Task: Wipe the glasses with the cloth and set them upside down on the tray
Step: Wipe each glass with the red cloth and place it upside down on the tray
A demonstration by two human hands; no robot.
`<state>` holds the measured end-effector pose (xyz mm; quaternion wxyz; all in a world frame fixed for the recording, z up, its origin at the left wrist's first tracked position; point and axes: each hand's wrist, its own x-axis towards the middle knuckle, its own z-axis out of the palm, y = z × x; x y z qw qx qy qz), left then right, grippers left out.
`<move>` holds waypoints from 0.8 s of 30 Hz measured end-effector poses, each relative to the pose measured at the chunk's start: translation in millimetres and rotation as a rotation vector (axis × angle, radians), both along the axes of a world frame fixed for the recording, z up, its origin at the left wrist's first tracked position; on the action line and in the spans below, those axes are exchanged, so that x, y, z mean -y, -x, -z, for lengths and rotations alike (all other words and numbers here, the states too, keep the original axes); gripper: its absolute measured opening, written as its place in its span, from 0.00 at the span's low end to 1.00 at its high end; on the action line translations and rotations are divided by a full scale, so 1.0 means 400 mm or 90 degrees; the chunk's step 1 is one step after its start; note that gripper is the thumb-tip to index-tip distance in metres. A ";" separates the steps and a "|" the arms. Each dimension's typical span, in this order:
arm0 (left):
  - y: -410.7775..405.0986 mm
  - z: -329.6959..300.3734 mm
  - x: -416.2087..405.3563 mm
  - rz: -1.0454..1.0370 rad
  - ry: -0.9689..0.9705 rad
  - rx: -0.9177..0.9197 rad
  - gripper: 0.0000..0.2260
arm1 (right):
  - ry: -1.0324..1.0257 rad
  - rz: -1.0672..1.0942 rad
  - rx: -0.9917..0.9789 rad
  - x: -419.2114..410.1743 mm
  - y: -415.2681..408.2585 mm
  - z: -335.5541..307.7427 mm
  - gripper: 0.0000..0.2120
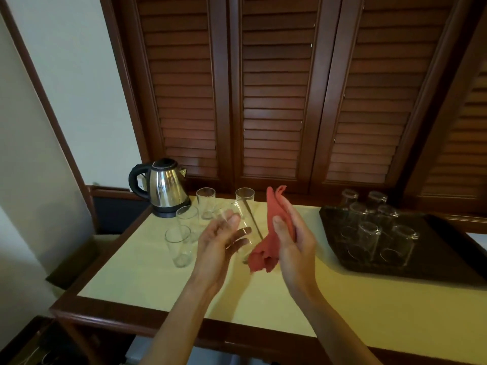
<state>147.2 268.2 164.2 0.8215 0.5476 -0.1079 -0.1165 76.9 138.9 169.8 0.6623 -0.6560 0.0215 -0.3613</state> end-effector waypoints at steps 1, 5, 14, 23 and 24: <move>0.007 -0.018 0.014 0.032 0.023 -0.016 0.22 | 0.150 0.008 0.024 -0.016 0.003 -0.005 0.22; 0.022 -0.045 0.051 0.086 0.093 -0.036 0.23 | 0.507 0.077 0.013 -0.070 0.012 0.040 0.26; 0.067 -0.066 0.079 0.112 0.082 0.001 0.20 | 0.534 0.081 0.010 -0.052 0.030 0.050 0.25; 0.061 -0.063 0.116 0.084 0.036 0.071 0.22 | 0.457 0.107 0.025 -0.017 0.027 0.030 0.24; 0.048 -0.083 0.115 0.073 0.052 0.068 0.22 | 0.479 0.091 0.039 -0.021 0.042 0.058 0.24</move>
